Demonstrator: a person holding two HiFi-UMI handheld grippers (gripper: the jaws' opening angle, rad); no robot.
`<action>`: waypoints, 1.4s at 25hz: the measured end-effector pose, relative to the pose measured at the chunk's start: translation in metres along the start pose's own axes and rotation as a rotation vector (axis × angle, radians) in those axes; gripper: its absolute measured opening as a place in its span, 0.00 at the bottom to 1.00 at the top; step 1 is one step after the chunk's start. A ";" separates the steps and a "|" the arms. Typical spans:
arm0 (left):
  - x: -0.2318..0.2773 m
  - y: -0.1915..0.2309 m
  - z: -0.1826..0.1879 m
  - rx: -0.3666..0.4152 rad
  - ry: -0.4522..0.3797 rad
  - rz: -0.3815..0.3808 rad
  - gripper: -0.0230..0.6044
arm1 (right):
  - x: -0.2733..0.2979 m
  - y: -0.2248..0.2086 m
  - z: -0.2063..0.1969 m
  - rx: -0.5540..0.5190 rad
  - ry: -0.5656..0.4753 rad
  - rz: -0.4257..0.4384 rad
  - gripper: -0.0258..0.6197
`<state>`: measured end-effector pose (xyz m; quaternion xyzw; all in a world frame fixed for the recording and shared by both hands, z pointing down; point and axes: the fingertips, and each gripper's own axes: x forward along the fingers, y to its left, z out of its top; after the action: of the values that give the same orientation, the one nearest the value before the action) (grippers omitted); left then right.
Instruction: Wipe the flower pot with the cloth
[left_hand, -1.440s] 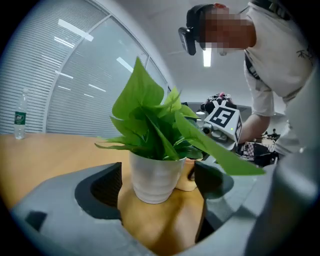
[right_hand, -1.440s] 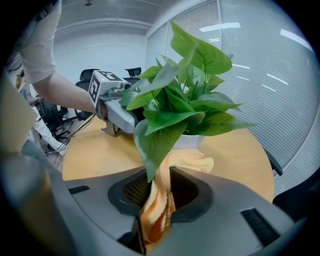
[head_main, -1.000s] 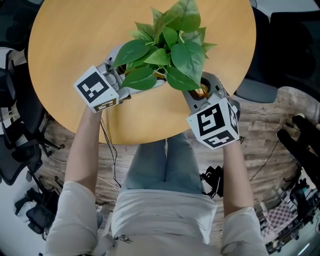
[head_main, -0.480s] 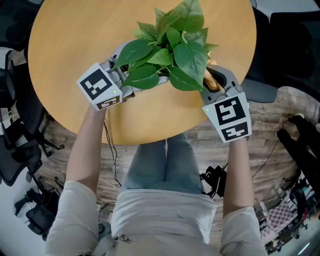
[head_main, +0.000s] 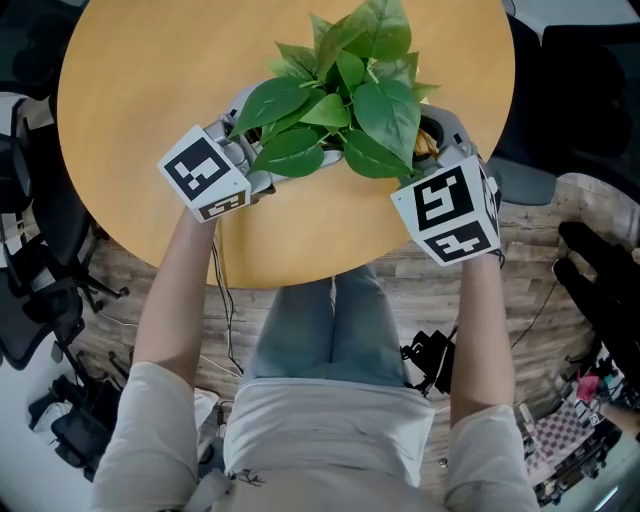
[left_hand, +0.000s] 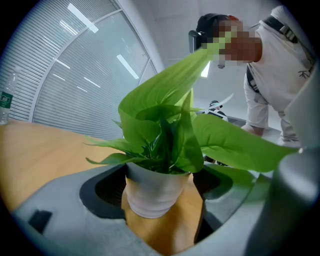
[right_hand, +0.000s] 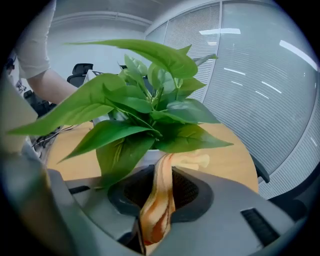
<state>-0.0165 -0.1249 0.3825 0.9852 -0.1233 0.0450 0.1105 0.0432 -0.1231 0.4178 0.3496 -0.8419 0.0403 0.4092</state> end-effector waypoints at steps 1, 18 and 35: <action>0.000 0.000 0.000 0.000 0.000 0.004 0.72 | 0.000 0.002 0.000 -0.004 0.001 0.005 0.18; 0.004 -0.002 -0.004 -0.007 0.006 0.168 0.72 | -0.003 0.023 -0.011 0.004 0.007 0.038 0.18; 0.002 0.003 -0.008 -0.069 0.018 0.408 0.72 | 0.001 0.057 -0.007 -0.006 -0.012 0.091 0.18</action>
<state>-0.0156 -0.1263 0.3912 0.9349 -0.3210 0.0712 0.1338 0.0118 -0.0778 0.4353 0.3097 -0.8596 0.0542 0.4028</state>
